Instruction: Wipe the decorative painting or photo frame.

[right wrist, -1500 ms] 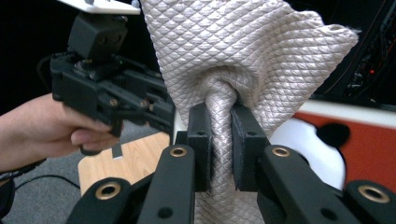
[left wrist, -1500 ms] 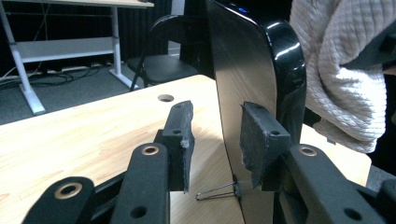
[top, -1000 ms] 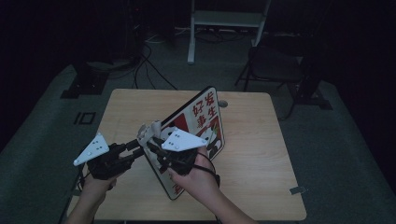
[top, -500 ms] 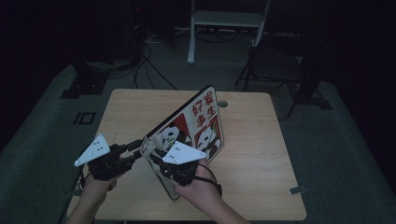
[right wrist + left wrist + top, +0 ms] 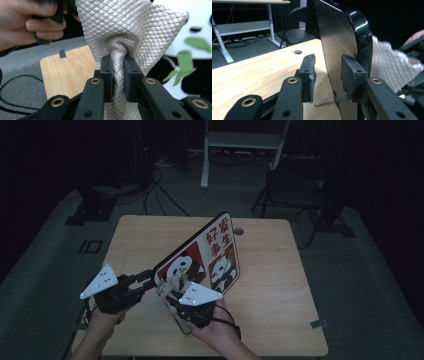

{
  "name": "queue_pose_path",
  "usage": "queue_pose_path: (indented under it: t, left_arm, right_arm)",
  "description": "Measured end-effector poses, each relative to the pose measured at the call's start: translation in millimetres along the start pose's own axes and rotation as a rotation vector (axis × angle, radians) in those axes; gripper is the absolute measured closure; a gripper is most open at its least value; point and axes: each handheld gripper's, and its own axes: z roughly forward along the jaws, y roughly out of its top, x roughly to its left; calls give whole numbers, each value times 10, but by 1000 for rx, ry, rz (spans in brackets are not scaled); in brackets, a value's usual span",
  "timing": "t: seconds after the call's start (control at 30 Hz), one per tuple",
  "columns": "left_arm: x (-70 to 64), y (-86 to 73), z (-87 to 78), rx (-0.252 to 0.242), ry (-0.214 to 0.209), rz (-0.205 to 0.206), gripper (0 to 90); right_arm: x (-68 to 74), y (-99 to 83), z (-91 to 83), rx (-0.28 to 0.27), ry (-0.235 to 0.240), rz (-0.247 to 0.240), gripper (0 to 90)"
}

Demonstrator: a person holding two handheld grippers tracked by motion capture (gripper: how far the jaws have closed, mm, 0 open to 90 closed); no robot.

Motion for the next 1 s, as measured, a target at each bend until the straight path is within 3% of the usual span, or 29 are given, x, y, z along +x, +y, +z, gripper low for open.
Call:
queue_pose_path:
  t: [0.37,1.0]
  left_arm:
    - [-8,4,-3,5,-2,0,663]
    - [-29,14,1,8,-8,10,675]
  right_arm:
    - [32,-349,60,83,16,34,797]
    - [57,-796,149,209,36,80,796]
